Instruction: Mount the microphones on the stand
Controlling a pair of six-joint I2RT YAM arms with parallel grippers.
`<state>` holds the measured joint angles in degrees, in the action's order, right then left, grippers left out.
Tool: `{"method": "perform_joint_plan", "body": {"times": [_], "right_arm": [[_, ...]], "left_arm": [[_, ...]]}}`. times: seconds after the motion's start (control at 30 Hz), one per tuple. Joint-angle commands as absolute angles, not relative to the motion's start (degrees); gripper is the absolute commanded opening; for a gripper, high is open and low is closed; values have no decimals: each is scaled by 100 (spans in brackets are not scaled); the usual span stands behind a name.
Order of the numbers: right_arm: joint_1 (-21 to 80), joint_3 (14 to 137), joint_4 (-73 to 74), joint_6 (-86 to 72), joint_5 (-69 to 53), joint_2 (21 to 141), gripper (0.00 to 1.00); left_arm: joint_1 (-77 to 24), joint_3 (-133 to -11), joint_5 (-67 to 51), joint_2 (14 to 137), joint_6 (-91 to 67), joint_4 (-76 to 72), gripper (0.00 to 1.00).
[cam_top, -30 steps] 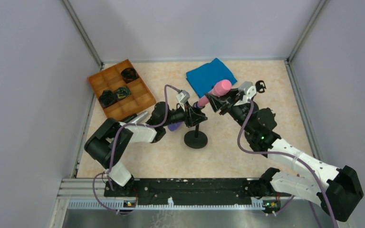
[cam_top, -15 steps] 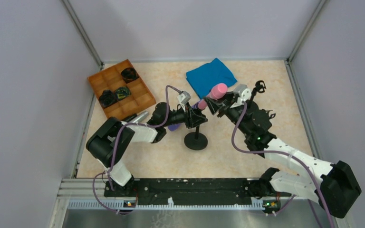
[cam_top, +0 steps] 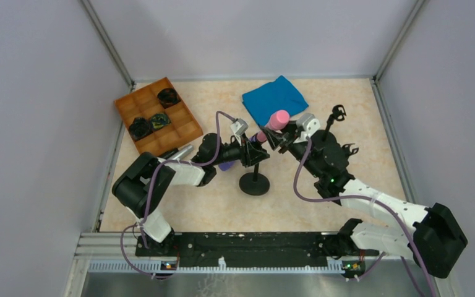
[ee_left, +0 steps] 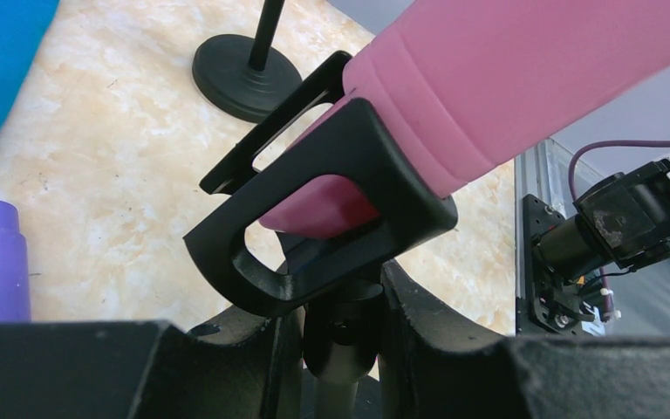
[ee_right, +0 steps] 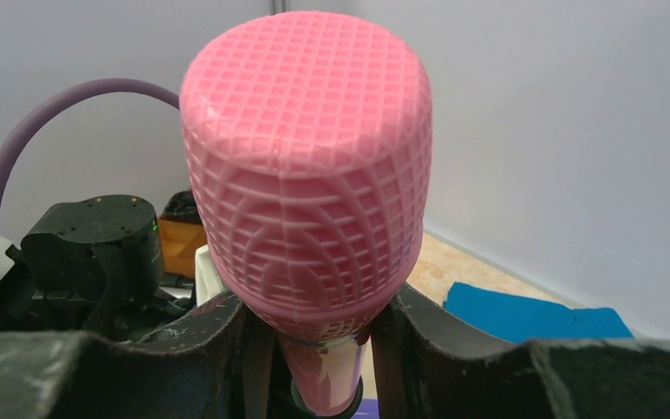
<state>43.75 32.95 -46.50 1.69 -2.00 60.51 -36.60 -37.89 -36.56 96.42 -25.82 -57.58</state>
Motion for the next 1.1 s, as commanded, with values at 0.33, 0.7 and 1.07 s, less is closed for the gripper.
{"method": "perform_joint_plan", "body": {"times": [0.33,0.7,1.07], "right_arm": [[4579,2879,-4474,107,-44,6497,0],[4579,2723,-4682,-562,143,6803,0],[4579,2573,-4858,-404,41,7311,0]], "left_arm": [[-3839,-3876,-3899,9478,-2373,-6381,0],[-3858,-3941,-3917,9531,-2369,-6372,0],[-3876,-3999,-3912,9562,-2366,-6380,0]]}}
